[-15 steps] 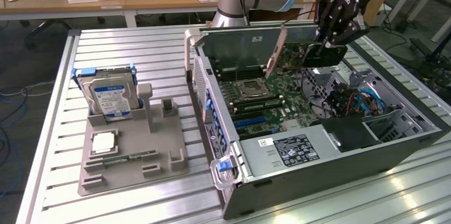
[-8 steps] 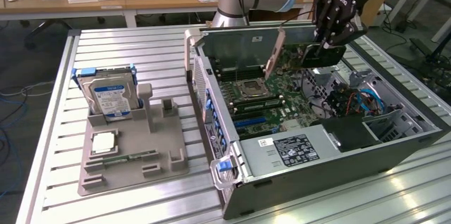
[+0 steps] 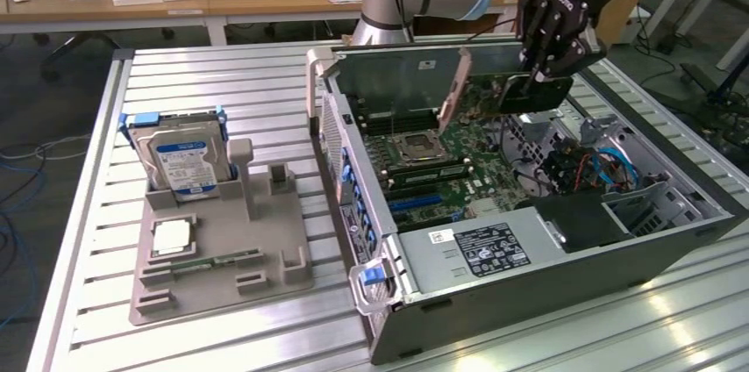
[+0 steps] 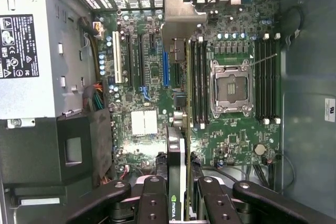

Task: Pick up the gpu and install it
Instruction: 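Insert the gpu into the slot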

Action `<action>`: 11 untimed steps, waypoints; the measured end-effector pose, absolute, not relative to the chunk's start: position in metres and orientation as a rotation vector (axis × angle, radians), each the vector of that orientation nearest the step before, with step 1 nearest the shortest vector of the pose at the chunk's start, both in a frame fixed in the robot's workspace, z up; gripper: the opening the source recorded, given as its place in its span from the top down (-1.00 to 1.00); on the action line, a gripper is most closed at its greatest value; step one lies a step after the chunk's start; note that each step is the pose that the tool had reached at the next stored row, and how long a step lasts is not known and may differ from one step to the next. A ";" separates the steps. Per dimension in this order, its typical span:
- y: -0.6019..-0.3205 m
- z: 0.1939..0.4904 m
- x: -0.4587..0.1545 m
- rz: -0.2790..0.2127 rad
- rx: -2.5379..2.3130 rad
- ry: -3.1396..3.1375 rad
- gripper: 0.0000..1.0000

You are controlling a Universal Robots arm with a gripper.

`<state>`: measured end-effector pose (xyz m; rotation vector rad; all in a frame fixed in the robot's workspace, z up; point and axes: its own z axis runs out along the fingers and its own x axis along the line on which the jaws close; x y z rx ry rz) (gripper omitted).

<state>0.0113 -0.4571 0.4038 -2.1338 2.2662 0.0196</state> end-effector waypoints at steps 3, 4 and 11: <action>-0.457 0.403 0.010 0.020 -2.134 2.266 0.47; -0.457 0.403 0.009 0.020 -2.134 2.266 0.47; -0.457 0.401 0.002 0.018 -2.134 2.265 0.47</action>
